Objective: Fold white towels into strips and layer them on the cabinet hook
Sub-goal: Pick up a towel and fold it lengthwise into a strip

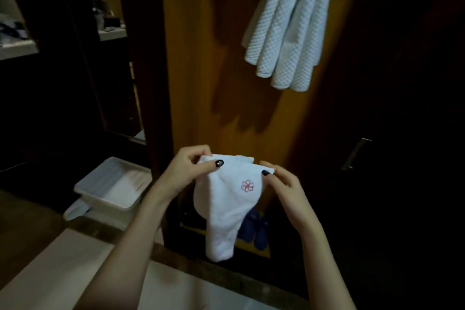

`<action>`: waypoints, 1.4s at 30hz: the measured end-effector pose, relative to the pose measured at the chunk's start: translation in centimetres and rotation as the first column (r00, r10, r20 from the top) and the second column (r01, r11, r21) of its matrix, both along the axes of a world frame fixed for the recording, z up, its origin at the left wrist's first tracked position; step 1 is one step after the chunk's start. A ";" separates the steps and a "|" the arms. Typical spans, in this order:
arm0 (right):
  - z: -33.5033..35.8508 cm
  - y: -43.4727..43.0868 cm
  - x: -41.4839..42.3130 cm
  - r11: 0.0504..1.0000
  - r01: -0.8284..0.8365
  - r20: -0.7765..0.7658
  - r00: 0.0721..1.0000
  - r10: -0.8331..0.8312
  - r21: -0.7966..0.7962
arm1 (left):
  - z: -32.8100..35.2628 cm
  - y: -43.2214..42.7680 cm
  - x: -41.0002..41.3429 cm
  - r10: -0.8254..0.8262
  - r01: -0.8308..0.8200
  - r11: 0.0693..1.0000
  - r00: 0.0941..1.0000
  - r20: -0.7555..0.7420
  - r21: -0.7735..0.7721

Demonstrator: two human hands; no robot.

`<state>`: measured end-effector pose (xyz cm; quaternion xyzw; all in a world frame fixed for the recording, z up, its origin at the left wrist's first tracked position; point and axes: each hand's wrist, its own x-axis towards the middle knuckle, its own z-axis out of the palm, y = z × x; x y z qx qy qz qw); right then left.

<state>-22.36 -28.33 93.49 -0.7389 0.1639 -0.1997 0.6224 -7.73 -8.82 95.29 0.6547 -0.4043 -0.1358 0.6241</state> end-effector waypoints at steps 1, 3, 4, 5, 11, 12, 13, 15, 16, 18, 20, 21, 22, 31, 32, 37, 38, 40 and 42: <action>0.0 -0.6 -0.5 1.000 0.000 0.001 1.000 0.000 0.012 | 0.0 -1.0 -0.8 -0.019 0.018 0.999 0.999 -0.040 -0.047; 0.2 -1.4 -1.6 0.999 0.020 0.017 1.000 -0.021 0.047 | 0.2 -2.5 -1.9 -0.076 0.064 0.992 0.991 -0.111 -0.108; 0.4 -1.8 -2.0 0.998 0.021 0.029 0.999 -0.022 0.058 | 0.4 -3.1 -2.3 -0.099 0.085 0.989 0.988 -0.119 -0.119; 0.5 -2.0 -2.5 0.998 0.005 0.041 0.999 -0.008 0.068 | 0.6 -3.6 -2.7 -0.118 0.104 0.987 0.986 -0.117 -0.123; 0.8 -3.0 -3.8 0.996 -0.012 0.042 0.999 0.009 0.086 | 1.0 -5.3 -3.6 -0.171 0.131 0.968 0.968 -0.183 -0.213; 1.0 -3.1 -3.7 0.997 0.018 0.053 0.998 -0.022 0.073 | 1.0 -5.3 -3.5 -0.154 0.123 0.974 0.975 -0.158 -0.188; 1.2 -3.2 -3.6 0.997 0.055 0.068 0.996 -0.059 0.052 | 0.9 -5.2 -3.3 -0.130 0.111 0.982 0.984 -0.123 -0.151; 1.7 -3.4 -3.5 0.993 0.120 0.107 0.987 -0.121 0.017 | 0.6 -5.0 -2.8 -0.066 0.062 0.995 0.997 -0.048 -0.078; 2.0 -3.3 -3.4 0.989 0.145 0.131 0.981 -0.145 0.008 | 0.5 -4.9 -2.6 -0.030 0.029 0.998 0.999 -0.024 -0.055; 2.2 -3.2 -3.2 0.985 0.172 0.160 0.973 -0.169 -0.005 | 0.2 -4.6 -2.3 0.032 -0.034 0.999 0.999 -0.033 -0.042; 2.2 -2.7 -2.9 0.982 0.189 0.181 0.967 -0.182 -0.022 | 0.0 -4.4 -2.0 0.071 -0.074 0.997 0.995 -0.065 -0.036; 2.2 -2.6 -2.9 0.979 0.203 0.194 0.962 -0.193 -0.029 | -0.1 -4.4 -1.9 0.095 -0.096 0.995 0.994 -0.051 -0.020; 2.1 -2.5 -2.7 0.975 0.218 0.209 0.956 -0.206 -0.038 | -0.1 -4.4 -1.8 0.120 -0.120 0.993 0.992 -0.026 -0.008; 1.7 -2.9 -2.9 0.969 0.239 0.252 0.943 -0.217 -0.059 | -0.3 -5.6 -2.9 0.273 -0.279 0.953 0.960 -0.059 -0.120; 1.6 -3.0 -2.9 0.968 0.246 0.250 0.942 -0.225 -0.056 | -0.3 -5.7 -3.0 0.273 -0.279 0.953 0.960 -0.069 -0.115; 1.9 -3.5 -2.8 0.963 0.268 0.230 0.938 -0.258 -0.010 | 0.5 -5.4 -2.9 0.107 -0.099 0.989 0.992 -0.062 0.112; 2.0 -3.7 -2.9 0.969 0.248 0.226 0.945 -0.238 -0.015 | 1.0 -5.5 -2.8 0.057 -0.057 0.978 0.998 0.003 0.200; 2.2 -4.0 -3.0 0.981 0.192 0.217 0.959 -0.181 -0.030 | 2.4 -6.5 -2.6 -0.081 0.038 0.933 0.991 0.107 0.358; 2.3 -3.9 -3.0 0.988 0.148 0.212 0.968 -0.137 -0.037 | 3.7 -8.1 -2.8 -0.243 0.168 0.872 0.964 0.109 0.460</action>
